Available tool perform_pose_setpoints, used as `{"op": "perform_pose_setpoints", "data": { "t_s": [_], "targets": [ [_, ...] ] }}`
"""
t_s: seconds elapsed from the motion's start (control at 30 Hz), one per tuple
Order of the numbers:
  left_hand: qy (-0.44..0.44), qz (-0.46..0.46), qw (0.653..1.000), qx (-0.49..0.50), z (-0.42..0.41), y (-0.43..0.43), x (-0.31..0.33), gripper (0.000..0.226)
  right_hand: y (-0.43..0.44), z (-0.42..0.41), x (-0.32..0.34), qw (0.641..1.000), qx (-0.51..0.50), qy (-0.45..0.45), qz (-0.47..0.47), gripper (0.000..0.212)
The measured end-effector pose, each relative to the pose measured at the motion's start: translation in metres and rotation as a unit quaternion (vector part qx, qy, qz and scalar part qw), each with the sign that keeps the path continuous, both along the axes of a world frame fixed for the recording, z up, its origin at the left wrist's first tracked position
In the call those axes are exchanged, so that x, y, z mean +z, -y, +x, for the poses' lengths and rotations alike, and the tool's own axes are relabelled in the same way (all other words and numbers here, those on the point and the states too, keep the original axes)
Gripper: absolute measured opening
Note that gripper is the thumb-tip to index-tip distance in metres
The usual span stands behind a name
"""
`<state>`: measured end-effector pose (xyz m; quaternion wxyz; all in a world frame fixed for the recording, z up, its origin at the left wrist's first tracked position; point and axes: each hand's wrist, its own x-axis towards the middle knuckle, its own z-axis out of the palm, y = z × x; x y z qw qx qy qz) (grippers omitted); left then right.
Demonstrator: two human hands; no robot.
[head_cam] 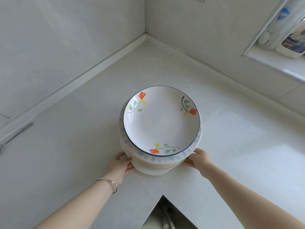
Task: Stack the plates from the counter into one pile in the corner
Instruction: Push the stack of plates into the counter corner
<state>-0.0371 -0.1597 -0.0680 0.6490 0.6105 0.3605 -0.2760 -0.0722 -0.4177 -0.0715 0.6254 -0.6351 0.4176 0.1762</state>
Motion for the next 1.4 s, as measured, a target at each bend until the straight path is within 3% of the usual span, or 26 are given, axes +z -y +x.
{"op": "perform_pose_setpoints", "data": {
  "t_s": [0.2,0.57,0.77,1.3,1.4],
  "targets": [
    [0.017,0.022,0.999,0.044,0.002,0.006,-0.006,0.025,0.001,0.011,0.003,0.999,0.017,-0.021,-0.027,0.018],
    [0.025,0.025,0.997,0.065,0.045,0.015,-0.009,0.016,0.009,0.071,0.014,0.998,0.007,-0.041,-0.052,0.036],
    [0.023,0.018,0.997,0.073,0.116,0.029,-0.010,0.019,0.014,0.142,0.009,0.999,0.004,-0.017,-0.048,0.025],
    [0.039,-0.018,0.989,0.141,0.333,0.062,-0.028,0.019,0.038,0.375,-0.008,0.993,-0.068,0.084,-0.042,0.029],
    [0.056,-0.024,0.988,0.144,0.359,0.068,-0.032,0.027,0.043,0.412,-0.015,0.992,-0.069,0.093,-0.046,0.029]
  ]
}}
